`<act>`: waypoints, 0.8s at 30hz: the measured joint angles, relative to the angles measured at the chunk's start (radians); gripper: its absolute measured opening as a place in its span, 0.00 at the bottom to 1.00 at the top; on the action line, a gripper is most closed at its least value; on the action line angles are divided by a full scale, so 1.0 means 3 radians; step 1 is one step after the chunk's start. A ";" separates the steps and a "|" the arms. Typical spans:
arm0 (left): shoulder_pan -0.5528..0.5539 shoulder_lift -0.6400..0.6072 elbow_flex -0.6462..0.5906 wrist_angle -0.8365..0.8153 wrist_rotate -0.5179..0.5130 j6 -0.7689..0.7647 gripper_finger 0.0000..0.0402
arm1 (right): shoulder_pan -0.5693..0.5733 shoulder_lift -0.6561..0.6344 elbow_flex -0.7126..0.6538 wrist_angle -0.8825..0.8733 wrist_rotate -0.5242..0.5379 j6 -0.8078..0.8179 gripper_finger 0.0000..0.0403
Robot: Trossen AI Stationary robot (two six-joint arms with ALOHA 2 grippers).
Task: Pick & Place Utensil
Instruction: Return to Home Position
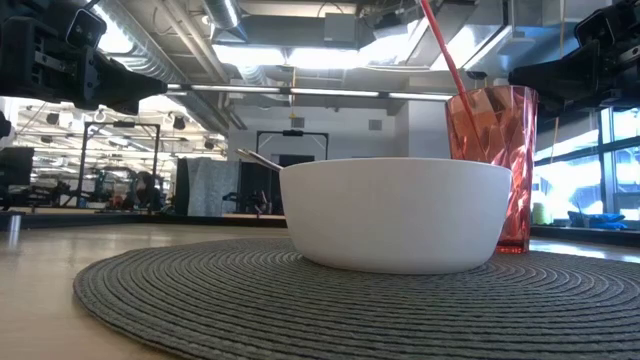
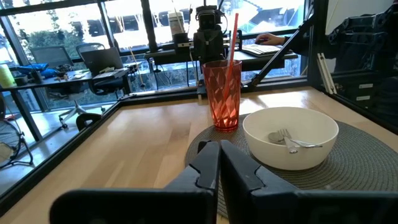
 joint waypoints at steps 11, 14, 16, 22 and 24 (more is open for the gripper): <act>-0.0001 0.0000 -0.0001 0.0000 0.0000 0.0003 0.01 | 0.0001 0.0001 0.0000 0.0000 0.0001 0.0000 0.11; 0.0000 0.0001 -0.0001 -0.0001 0.0000 0.0002 0.01 | 0.0001 0.0000 0.0000 0.0001 0.0000 -0.0005 0.11; 0.0000 0.0000 0.0000 0.0000 0.0000 0.0001 0.02 | 0.0000 0.0000 0.0000 0.0001 0.0001 0.0000 0.11; -0.0001 0.0001 -0.0001 -0.0001 0.0000 0.0002 0.02 | 0.0001 0.0001 0.0000 0.0000 0.0001 0.0000 0.11; 0.0000 0.0000 0.0000 0.0000 0.0000 0.0001 0.01 | 0.0001 0.0001 0.0000 0.0000 0.0001 -0.0005 0.11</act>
